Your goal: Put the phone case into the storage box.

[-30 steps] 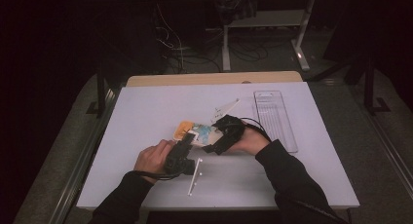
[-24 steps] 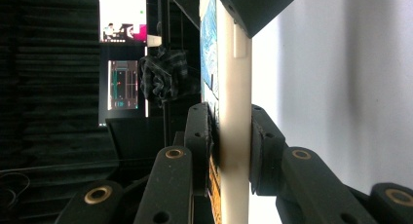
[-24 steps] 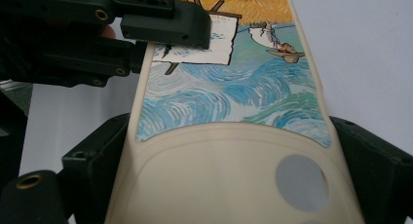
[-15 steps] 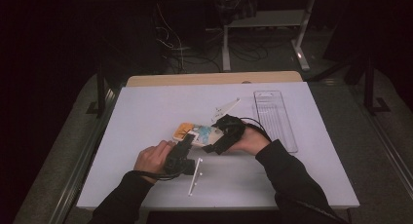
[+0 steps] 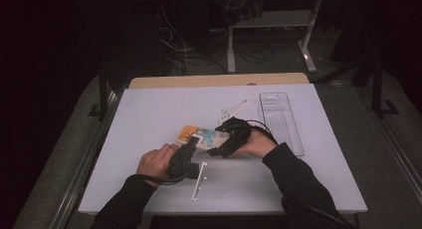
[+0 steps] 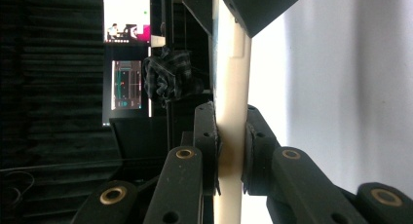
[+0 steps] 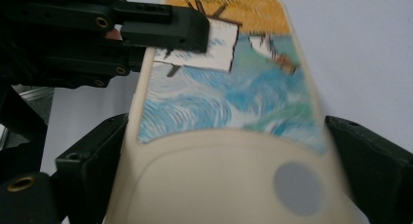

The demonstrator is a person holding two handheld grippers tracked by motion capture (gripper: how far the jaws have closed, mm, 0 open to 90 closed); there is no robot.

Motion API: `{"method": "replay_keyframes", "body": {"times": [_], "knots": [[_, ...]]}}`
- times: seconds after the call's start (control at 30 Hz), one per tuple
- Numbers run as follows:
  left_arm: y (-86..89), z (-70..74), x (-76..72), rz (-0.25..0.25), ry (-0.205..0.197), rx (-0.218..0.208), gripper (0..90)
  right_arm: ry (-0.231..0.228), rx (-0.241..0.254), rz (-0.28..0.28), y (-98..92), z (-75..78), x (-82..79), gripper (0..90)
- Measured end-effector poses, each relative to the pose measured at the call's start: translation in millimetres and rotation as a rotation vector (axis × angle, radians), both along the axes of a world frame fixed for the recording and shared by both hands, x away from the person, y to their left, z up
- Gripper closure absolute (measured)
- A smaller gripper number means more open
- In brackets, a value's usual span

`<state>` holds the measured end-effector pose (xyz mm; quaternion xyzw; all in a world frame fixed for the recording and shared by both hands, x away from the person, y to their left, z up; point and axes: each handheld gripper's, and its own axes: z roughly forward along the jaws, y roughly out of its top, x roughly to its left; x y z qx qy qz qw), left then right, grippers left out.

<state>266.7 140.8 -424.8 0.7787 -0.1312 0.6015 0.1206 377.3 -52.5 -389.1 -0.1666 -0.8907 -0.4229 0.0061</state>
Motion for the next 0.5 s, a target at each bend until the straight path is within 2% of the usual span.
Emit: {"method": "replay_keyframes", "body": {"times": [0.17, 0.37, 0.5], "knots": [[0.7, -0.6, 1.8, 0.013, 0.013, 0.005, 80.1, 0.003, 0.011, -0.002, -1.6, 3.2, -1.0, 6.0], [3.6, -0.9, 6.0, 0.046, 0.039, 0.008, 80.0, -0.015, 0.023, -0.002, -6.6, 7.1, 0.5, 5.7], [6.7, 0.5, 8.0, 0.066, 0.05, -0.004, 80.0, -0.01, 0.025, -0.014, -10.9, 8.9, 0.1, 5.6]]}}
